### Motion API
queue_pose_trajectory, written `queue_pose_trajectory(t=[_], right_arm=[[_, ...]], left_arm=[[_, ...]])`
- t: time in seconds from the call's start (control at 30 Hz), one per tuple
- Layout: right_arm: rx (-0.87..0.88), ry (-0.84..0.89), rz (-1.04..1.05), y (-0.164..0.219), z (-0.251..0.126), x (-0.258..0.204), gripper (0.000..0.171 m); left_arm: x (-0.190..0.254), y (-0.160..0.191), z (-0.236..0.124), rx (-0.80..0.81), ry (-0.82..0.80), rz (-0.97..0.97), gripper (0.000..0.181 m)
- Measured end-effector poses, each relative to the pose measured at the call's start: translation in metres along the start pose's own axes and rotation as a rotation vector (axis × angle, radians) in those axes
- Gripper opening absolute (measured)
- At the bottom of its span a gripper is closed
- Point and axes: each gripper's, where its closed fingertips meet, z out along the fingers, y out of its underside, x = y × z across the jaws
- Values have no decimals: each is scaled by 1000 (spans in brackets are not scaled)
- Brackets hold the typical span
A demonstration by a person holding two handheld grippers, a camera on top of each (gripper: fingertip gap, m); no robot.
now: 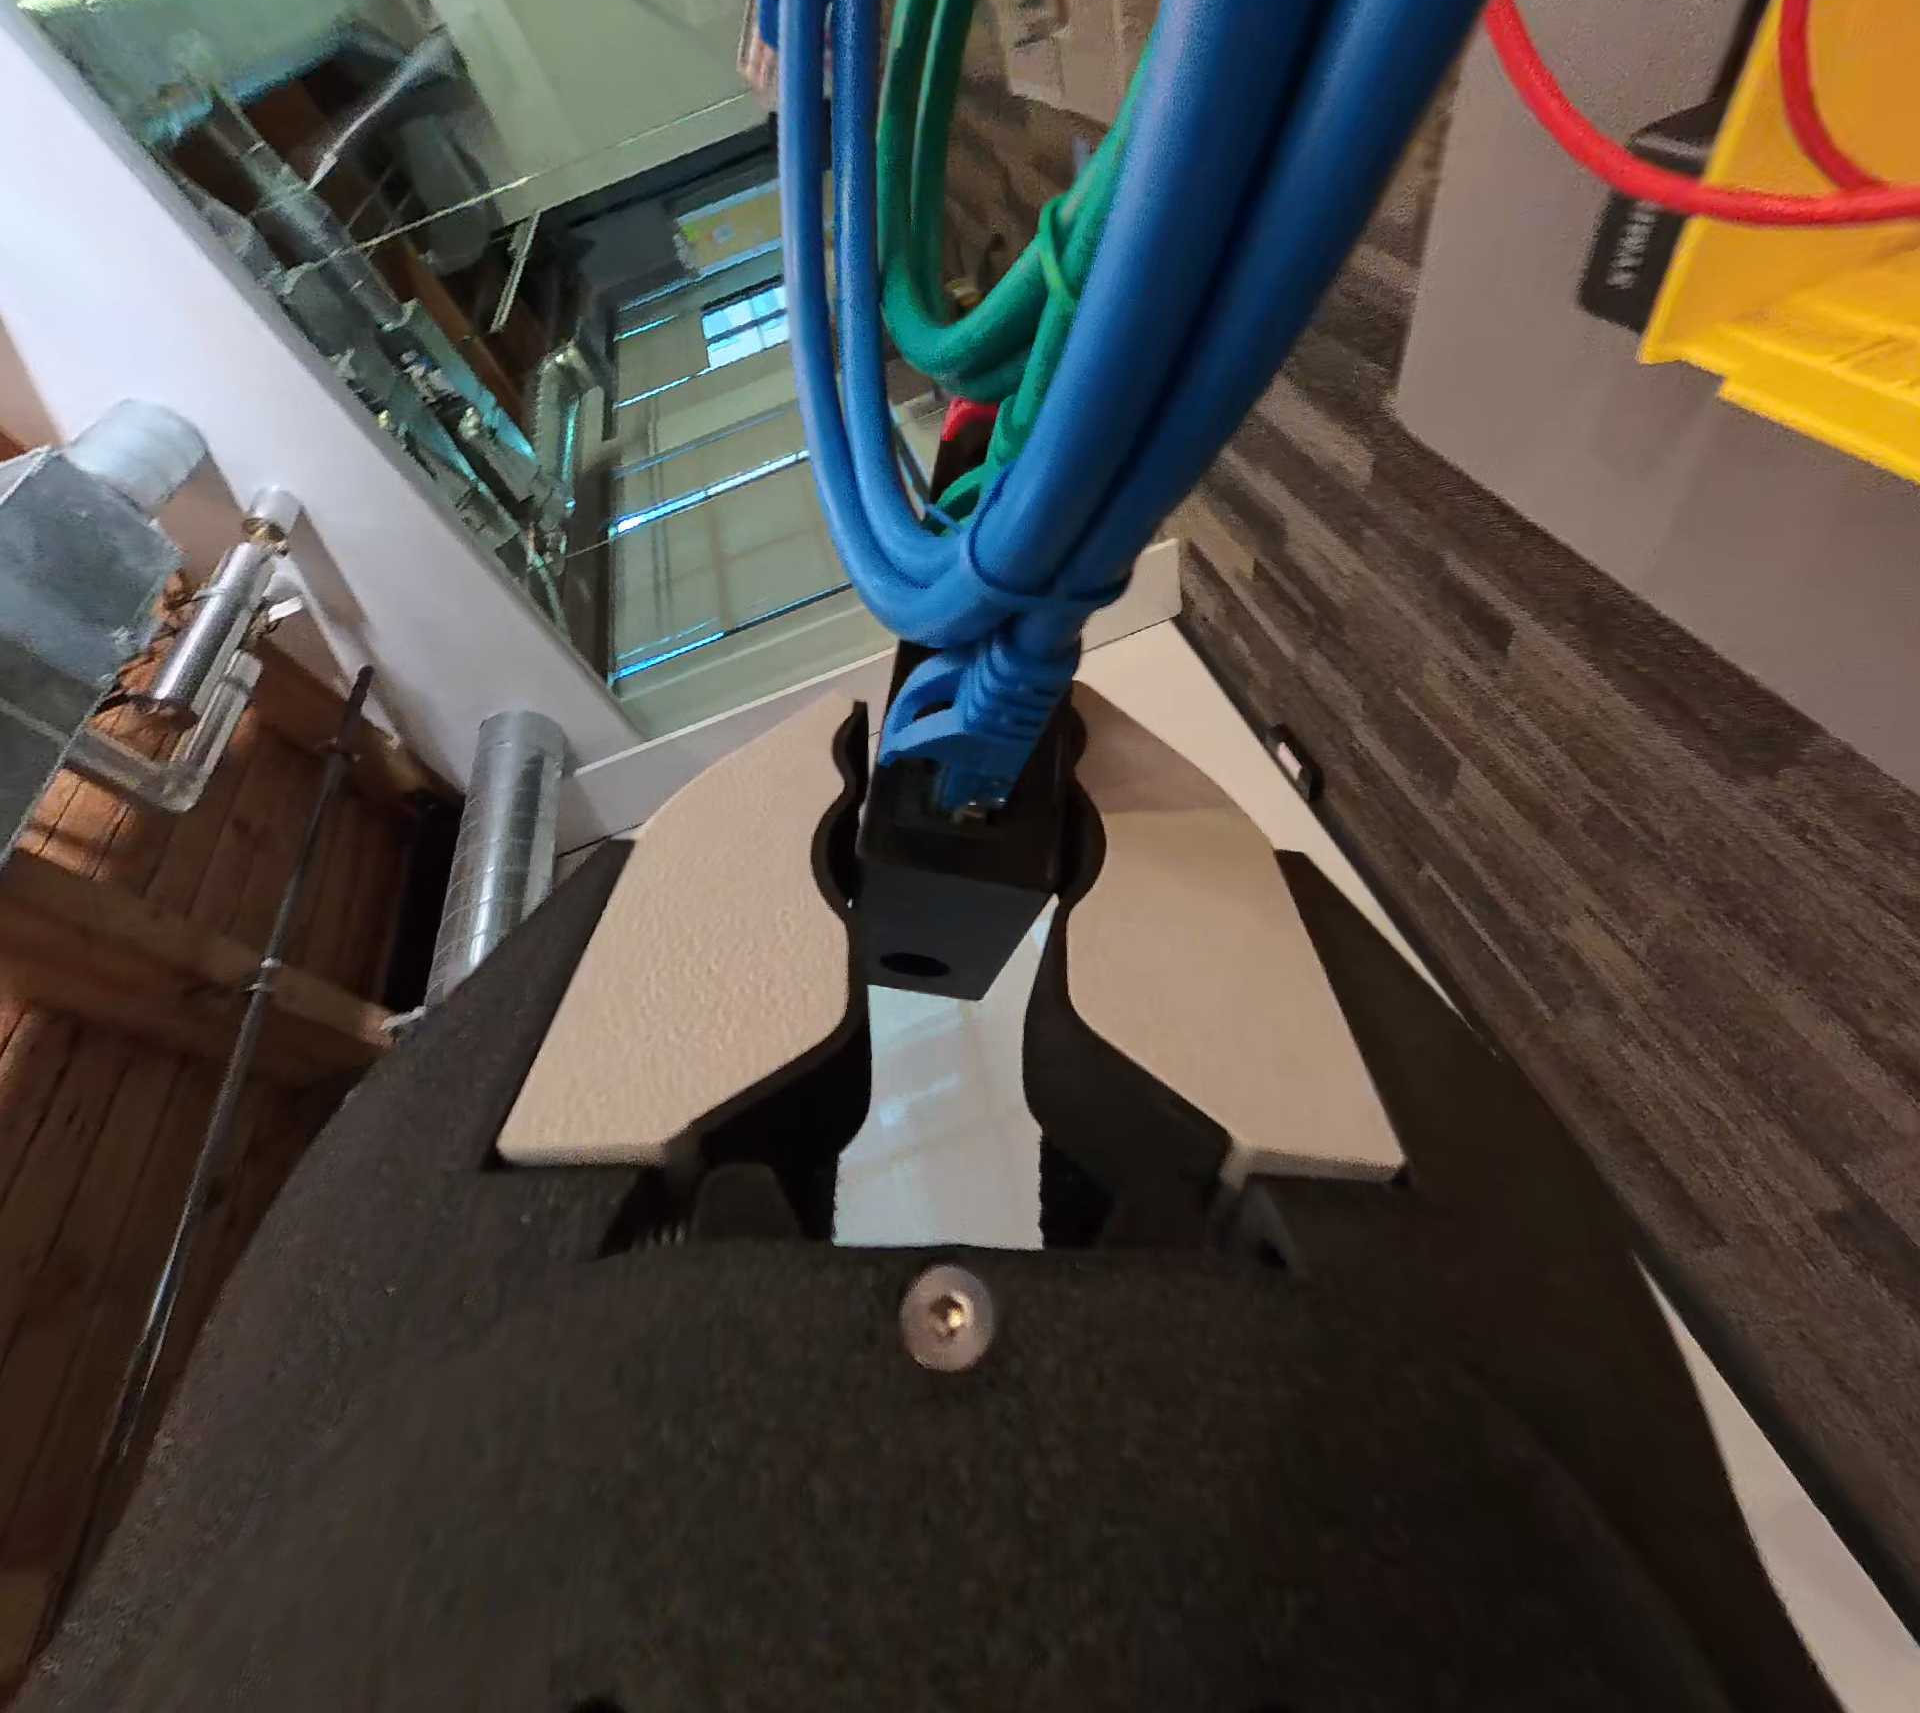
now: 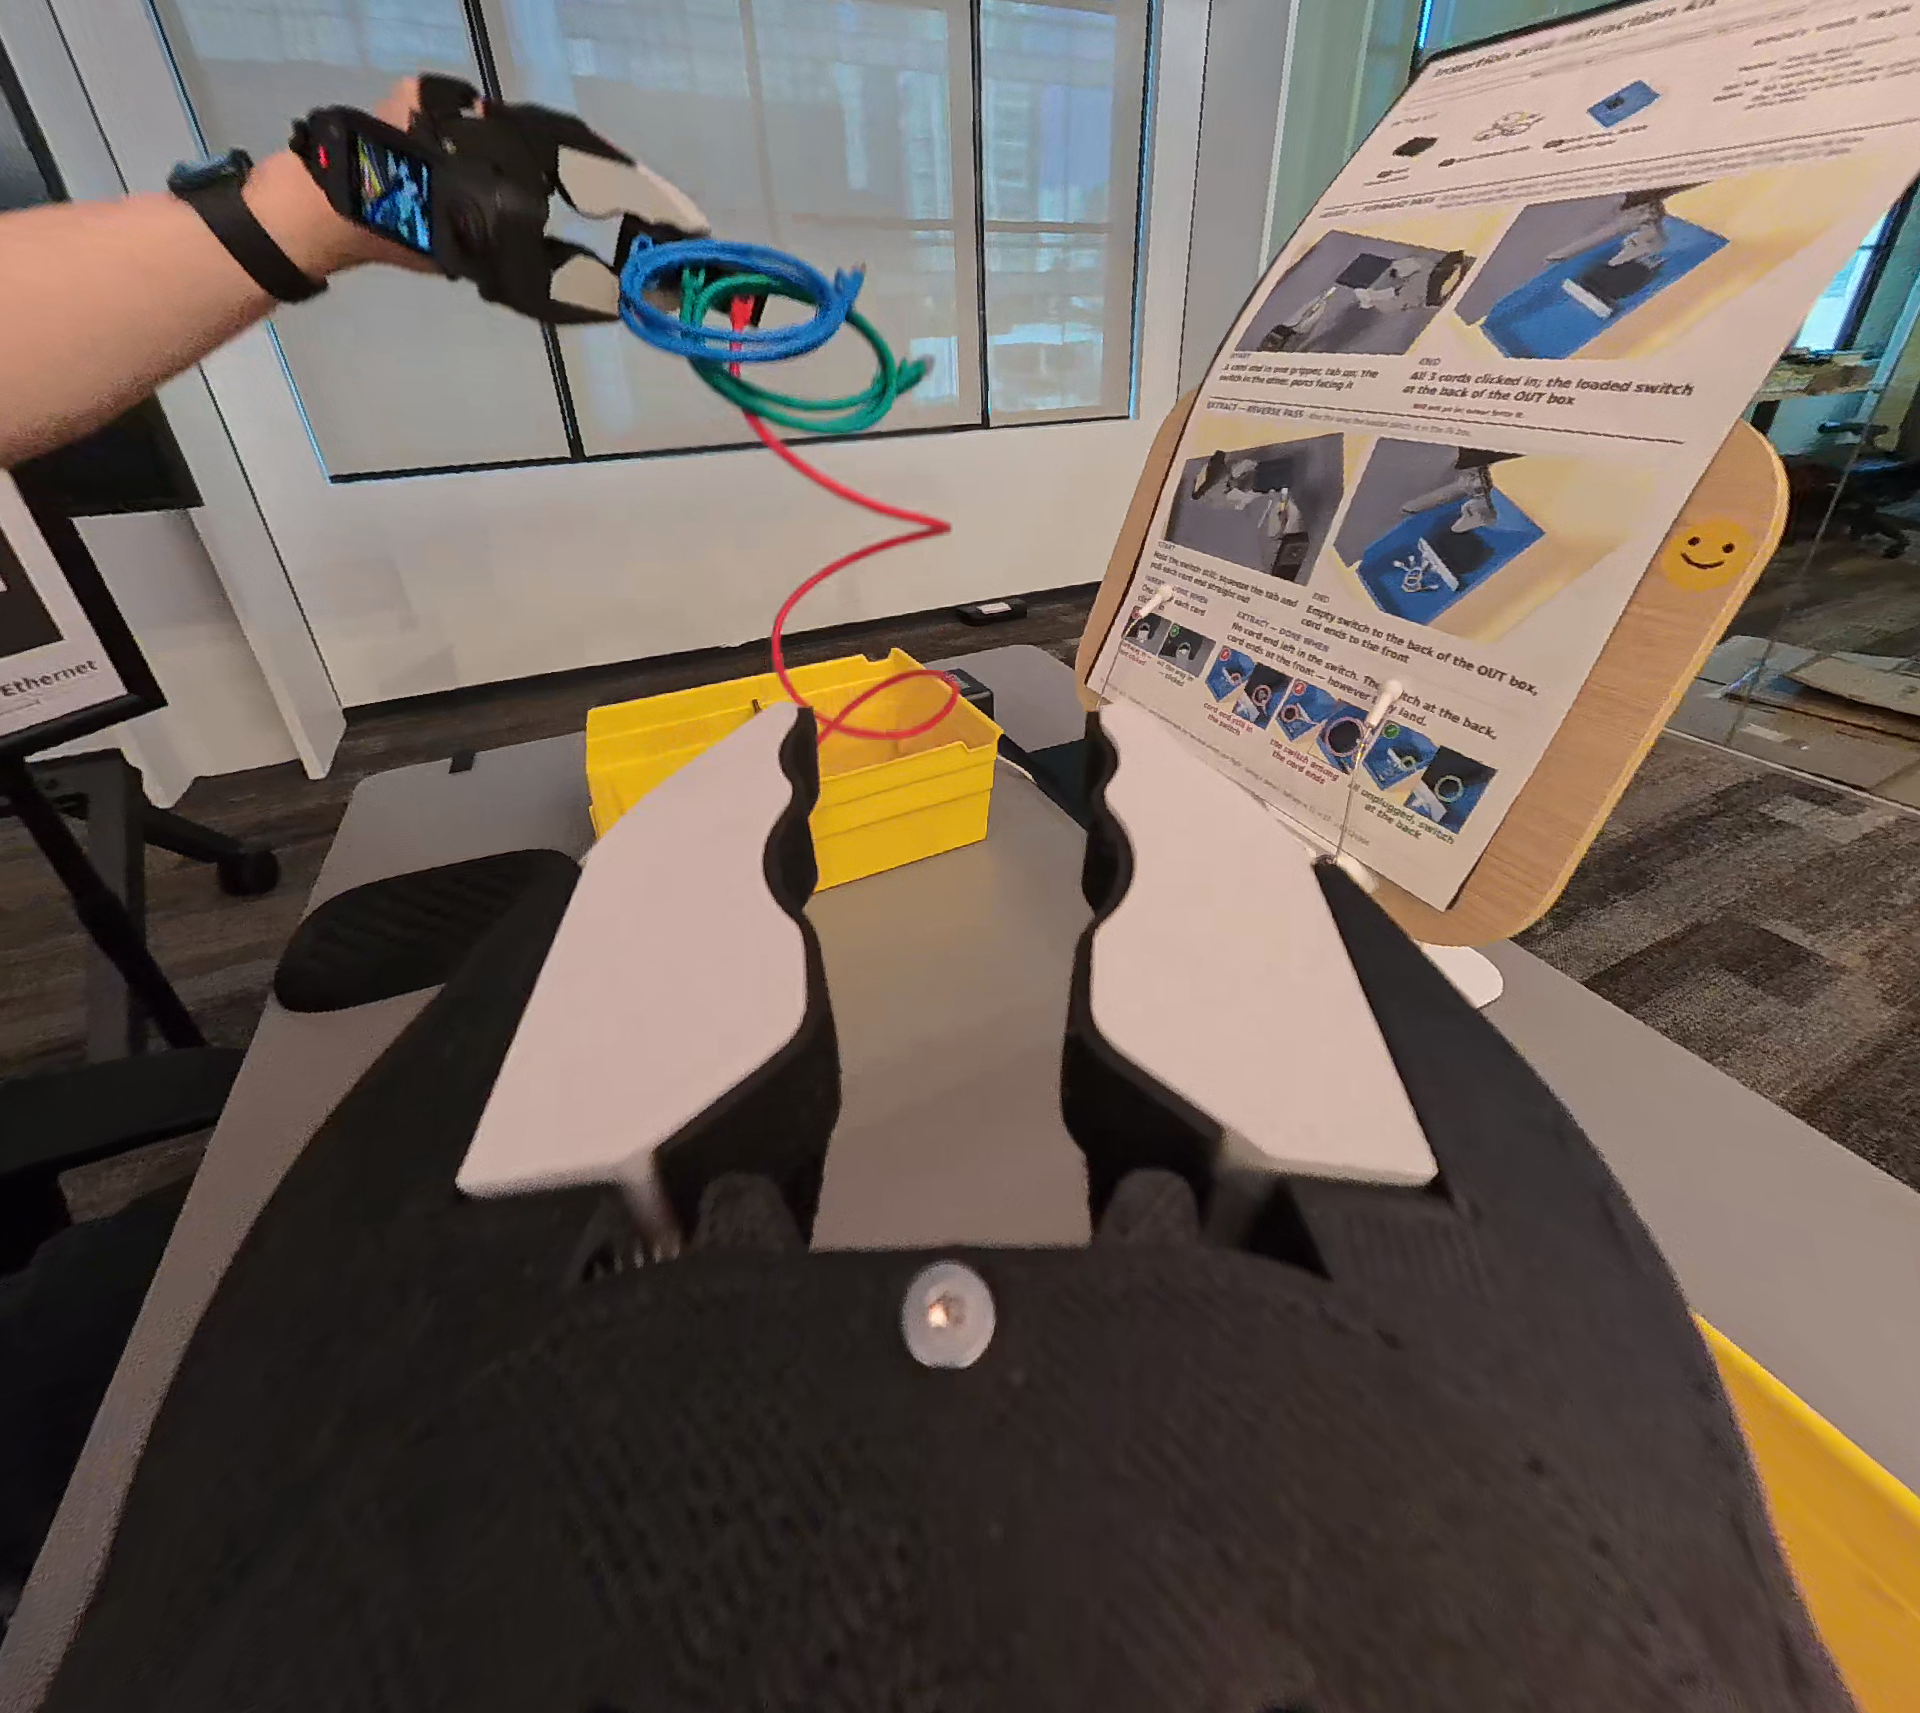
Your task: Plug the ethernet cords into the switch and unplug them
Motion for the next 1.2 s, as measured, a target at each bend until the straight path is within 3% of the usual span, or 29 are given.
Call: queue_pose_trajectory(t=[0.3, 0.5, 0.77, 1.0, 1.2], right_arm=[[17, -17, 16, -5, -5, -3, 49], [17, -12, 8, -7, -7, -5, 49], [-4, -5, -24, -11, -1, -19, 49], [-2, -113, -157, -23, 24, -82, 49], [-64, -205, -351, 2, 65, -131, 49]], left_arm=[[-92, 0, -41, -12, -129, -92, 31], [-103, -35, -64, 73, -156, -100, 32], [-47, -109, -70, 266, -132, -159, 32], [23, -171, -66, 427, -151, -175, 32], [75, -205, -61, 492, -161, -238, 32]])
